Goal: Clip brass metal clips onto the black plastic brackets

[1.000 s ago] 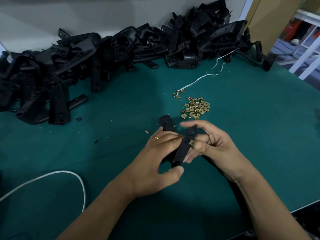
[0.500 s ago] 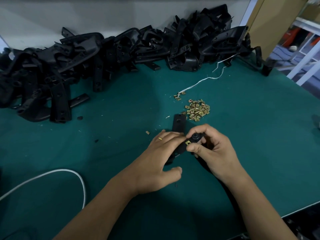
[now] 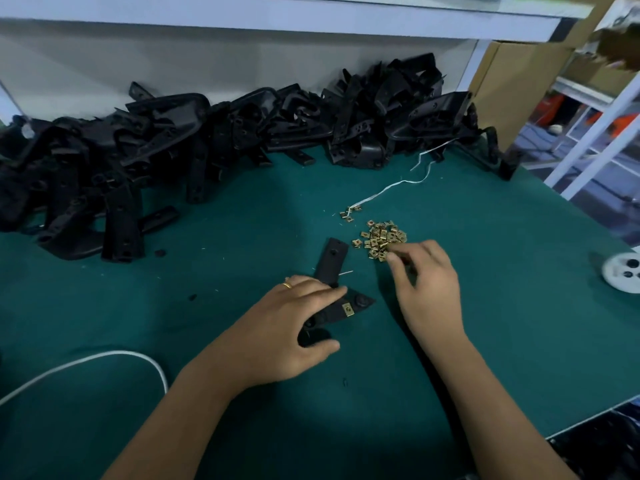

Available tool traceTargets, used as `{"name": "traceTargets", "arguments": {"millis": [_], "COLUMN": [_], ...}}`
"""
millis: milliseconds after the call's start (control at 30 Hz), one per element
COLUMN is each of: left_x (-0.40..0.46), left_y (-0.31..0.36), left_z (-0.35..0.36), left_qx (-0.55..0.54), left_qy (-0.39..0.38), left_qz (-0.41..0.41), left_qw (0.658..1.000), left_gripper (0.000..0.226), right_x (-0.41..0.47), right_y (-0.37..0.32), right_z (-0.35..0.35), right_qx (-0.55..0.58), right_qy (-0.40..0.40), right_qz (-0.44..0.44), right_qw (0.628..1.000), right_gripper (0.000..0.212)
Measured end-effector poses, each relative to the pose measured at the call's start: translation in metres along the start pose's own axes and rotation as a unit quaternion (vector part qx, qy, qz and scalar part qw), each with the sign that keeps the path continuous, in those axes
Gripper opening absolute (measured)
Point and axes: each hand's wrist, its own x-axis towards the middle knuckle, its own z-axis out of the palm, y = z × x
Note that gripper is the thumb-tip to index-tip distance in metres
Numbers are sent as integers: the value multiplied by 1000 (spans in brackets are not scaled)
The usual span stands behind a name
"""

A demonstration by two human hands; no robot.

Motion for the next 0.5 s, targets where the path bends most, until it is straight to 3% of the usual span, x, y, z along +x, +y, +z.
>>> {"name": "traceTargets", "arguments": {"millis": [167,267,367,500], "left_x": [1,3,2,-1], "left_y": [14,20,16,6], "left_z": [7,4,0,0], "left_qx": [112,43,-5,116], "left_qy": [101,208,305,293], "left_qz": [-25,-52,-79,-153], "left_qw": [988,976,949,937], "left_gripper": [54,45,37,44], "right_x": [1,-2,1,16], "right_y": [-9,-21,-34,-45], "right_z": [11,19,34,51], "right_qx": [-134,-130,-119,-109], "right_qy": [-36,-39,-47,-76], "right_qz": [-85,-139,-132,-125], "right_qw": [987,981,983,983], "right_gripper": [23,22,25,32]}}
